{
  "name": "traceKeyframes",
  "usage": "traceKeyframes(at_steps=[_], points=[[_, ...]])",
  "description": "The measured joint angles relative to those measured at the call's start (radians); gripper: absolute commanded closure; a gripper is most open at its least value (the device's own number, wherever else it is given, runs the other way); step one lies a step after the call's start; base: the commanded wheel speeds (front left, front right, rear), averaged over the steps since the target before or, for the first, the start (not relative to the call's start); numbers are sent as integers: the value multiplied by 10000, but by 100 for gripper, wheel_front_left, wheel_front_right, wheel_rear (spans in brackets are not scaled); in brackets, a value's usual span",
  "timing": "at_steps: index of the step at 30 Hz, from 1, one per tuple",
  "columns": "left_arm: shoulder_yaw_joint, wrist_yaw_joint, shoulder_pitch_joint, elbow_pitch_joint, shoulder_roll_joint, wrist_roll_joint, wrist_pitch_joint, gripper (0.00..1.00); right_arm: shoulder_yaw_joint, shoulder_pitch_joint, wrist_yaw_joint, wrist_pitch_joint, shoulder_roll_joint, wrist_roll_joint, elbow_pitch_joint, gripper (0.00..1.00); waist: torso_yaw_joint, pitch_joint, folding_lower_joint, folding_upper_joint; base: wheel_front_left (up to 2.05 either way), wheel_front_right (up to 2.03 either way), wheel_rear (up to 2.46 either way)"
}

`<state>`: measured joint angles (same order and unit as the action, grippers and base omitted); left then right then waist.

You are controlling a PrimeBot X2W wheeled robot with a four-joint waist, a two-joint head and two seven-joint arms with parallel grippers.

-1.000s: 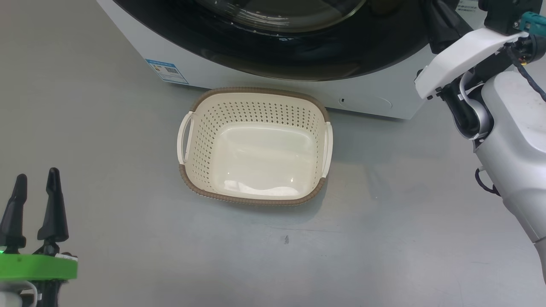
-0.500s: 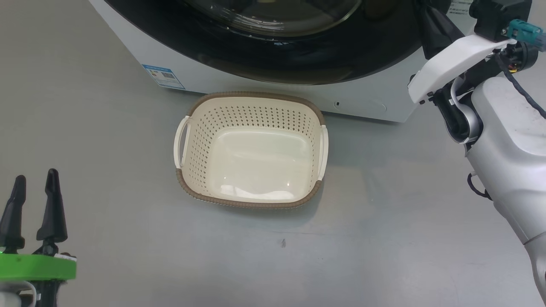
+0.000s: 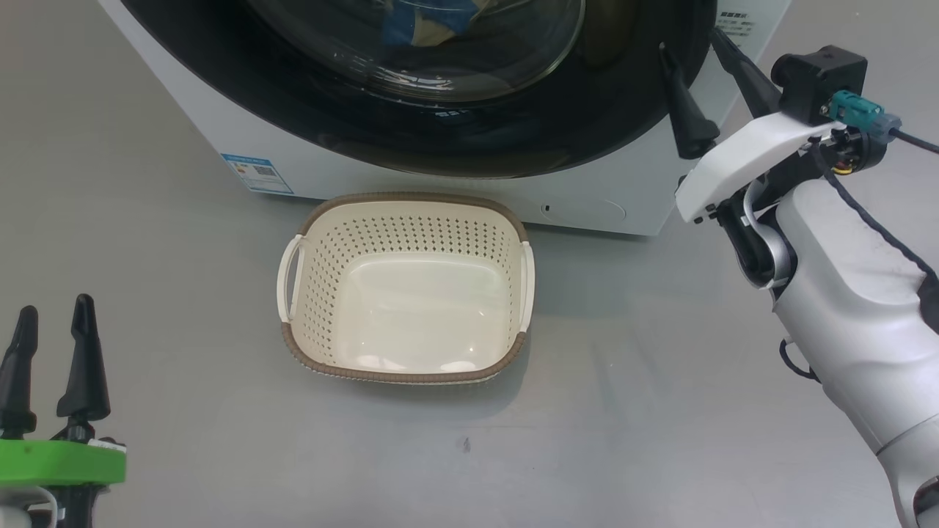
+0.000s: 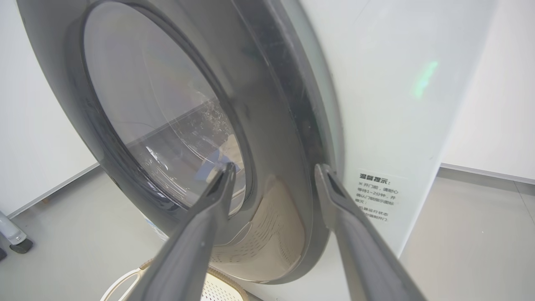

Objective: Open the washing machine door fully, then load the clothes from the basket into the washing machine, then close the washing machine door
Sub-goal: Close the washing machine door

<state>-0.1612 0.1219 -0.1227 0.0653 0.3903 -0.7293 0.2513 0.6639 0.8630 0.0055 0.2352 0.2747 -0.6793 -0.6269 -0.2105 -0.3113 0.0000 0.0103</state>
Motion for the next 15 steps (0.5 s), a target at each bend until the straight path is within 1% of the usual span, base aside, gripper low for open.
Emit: traceKeyframes(at_steps=[2, 8, 15], points=[[0, 0, 47, -4, 23, 40, 0, 0, 46, -241, 50, 75, -33, 46, 48, 0, 151, 146, 0, 0, 0, 0, 0], [169, 0, 311, 6, 161, 247, 0, 0, 44, -824, 52, 125, -148, 98, 274, 0, 493, 435, 0, 0, 0, 0, 0], [382, 0, 421, -27, 155, 307, 0, 0, -88, -1547, 38, 159, -360, 98, 579, 0, 956, 771, 0, 0, 0, 0, 0]])
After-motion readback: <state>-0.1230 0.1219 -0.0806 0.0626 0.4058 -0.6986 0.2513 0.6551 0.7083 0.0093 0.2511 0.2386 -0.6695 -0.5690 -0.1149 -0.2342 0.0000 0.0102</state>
